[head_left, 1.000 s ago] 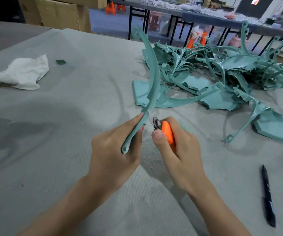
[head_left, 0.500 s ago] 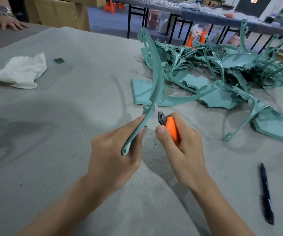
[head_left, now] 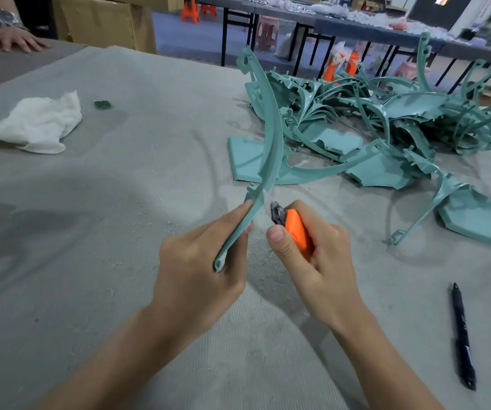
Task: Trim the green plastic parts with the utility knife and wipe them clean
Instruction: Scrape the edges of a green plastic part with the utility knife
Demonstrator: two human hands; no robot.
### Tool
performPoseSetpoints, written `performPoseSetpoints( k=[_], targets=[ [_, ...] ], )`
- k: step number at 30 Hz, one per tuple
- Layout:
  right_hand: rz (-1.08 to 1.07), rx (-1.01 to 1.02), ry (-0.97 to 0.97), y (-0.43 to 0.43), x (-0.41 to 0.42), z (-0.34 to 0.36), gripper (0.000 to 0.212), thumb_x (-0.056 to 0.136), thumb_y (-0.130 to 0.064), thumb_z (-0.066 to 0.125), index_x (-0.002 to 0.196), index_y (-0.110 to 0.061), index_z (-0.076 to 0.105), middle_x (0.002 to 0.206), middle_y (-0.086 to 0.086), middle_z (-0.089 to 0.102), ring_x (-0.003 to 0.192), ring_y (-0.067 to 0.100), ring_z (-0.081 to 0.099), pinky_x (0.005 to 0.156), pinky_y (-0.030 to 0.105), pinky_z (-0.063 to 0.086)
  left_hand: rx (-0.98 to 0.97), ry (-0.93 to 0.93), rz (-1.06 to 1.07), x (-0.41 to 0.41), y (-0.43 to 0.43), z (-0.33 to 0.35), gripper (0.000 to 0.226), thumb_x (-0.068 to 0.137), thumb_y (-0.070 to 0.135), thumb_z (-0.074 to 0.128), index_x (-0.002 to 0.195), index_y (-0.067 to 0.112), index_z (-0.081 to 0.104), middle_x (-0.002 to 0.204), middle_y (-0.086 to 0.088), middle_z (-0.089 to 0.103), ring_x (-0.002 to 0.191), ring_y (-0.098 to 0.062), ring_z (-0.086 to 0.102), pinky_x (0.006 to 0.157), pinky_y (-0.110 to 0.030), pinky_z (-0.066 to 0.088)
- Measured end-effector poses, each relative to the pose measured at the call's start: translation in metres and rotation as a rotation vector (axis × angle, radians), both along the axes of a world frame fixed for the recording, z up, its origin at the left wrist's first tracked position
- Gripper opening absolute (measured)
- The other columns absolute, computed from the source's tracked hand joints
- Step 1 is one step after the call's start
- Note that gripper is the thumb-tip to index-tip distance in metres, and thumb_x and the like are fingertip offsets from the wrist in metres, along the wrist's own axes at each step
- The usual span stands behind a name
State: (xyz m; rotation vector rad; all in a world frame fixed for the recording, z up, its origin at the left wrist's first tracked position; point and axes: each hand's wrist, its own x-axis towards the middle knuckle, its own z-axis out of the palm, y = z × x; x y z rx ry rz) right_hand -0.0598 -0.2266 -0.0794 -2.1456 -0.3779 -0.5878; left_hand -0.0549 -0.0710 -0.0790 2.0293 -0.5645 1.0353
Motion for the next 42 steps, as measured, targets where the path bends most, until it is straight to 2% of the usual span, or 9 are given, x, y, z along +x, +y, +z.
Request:
performPoseSetpoints(
  k=[8,14,18,21,25,28,33,36,42],
  targets=[
    [-0.058,-0.011,-0.015,0.001,0.003,-0.001,0.038,0.094,-0.059,0.046,0.069,-0.033,0.033,0.052,0.001,0.034,0.045,0.010,0.035,0.049,0.026,0.029,0.032,-0.019,0.001,0.001,0.001,0.000,0.025,0.087,0.011,0.058,0.103,-0.001,0.071,0.065,-0.001,0.069,0.066,-0.012,0.051,0.063,0.000,0.033],
    [-0.058,0.049,-0.032,-0.007,0.006,0.000,0.046,0.095,-0.056,0.047,0.069,-0.019,0.039,0.053,0.005,0.036,0.045,0.010,0.036,0.045,0.029,0.031,0.019,-0.016,-0.016,-0.003,-0.005,-0.005,0.025,0.085,0.009,0.059,0.104,-0.001,0.072,0.069,-0.001,0.071,0.065,-0.011,0.053,0.060,-0.010,0.041],
    [0.025,-0.001,-0.037,0.000,0.000,-0.002,0.045,0.095,-0.064,0.042,0.071,-0.027,0.037,0.051,0.000,0.034,0.043,0.015,0.036,0.045,0.030,0.030,0.004,-0.033,0.032,-0.001,-0.002,-0.002,0.023,0.086,0.010,0.059,0.101,-0.002,0.072,0.072,-0.005,0.072,0.071,-0.012,0.056,0.065,-0.005,0.038],
    [0.018,-0.015,-0.054,0.000,0.002,-0.001,0.039,0.095,-0.059,0.045,0.071,-0.031,0.035,0.051,-0.002,0.033,0.043,0.013,0.035,0.047,0.027,0.028,0.007,-0.030,0.035,-0.001,-0.001,0.000,0.023,0.086,0.011,0.059,0.101,-0.002,0.072,0.070,-0.004,0.071,0.070,-0.012,0.055,0.064,-0.005,0.037],
    [-0.044,0.031,-0.028,-0.005,0.007,-0.002,0.045,0.094,-0.057,0.046,0.068,-0.020,0.038,0.052,0.005,0.036,0.044,0.013,0.035,0.045,0.032,0.031,0.039,-0.012,0.015,-0.003,-0.002,-0.002,0.024,0.085,0.010,0.059,0.102,0.000,0.072,0.065,-0.001,0.069,0.068,-0.014,0.053,0.062,-0.006,0.035],
    [-0.081,0.049,-0.024,-0.010,0.009,-0.001,0.044,0.094,-0.054,0.047,0.067,-0.021,0.036,0.053,0.000,0.032,0.046,0.008,0.033,0.047,0.024,0.028,0.045,0.029,-0.002,-0.005,-0.004,-0.001,0.026,0.085,0.011,0.058,0.103,0.000,0.073,0.062,0.002,0.066,0.066,-0.012,0.051,0.062,-0.001,0.032],
    [0.026,-0.002,-0.019,-0.001,0.001,-0.003,0.046,0.094,-0.056,0.046,0.070,-0.017,0.041,0.052,0.004,0.036,0.044,0.015,0.037,0.045,0.035,0.032,0.008,0.071,0.039,-0.003,-0.004,0.004,0.025,0.086,0.013,0.057,0.101,0.001,0.073,0.064,0.000,0.068,0.070,-0.011,0.054,0.063,-0.003,0.032],
    [0.036,-0.010,-0.005,0.003,0.001,-0.005,0.047,0.093,-0.054,0.048,0.070,-0.015,0.040,0.052,0.003,0.034,0.044,0.014,0.035,0.046,0.034,0.031,-0.001,0.095,0.059,-0.003,-0.003,0.006,0.025,0.086,0.014,0.056,0.099,0.002,0.074,0.059,0.000,0.065,0.069,-0.013,0.052,0.061,-0.004,0.030],
    [-0.008,0.072,0.011,-0.001,0.008,-0.004,0.042,0.094,-0.052,0.048,0.066,-0.024,0.036,0.052,0.002,0.033,0.045,0.009,0.032,0.047,0.027,0.029,0.023,0.156,0.003,-0.007,-0.004,0.007,0.029,0.086,0.015,0.054,0.103,0.001,0.074,0.057,0.004,0.060,0.066,0.004,0.041,0.062,0.009,0.024]
  ],
)
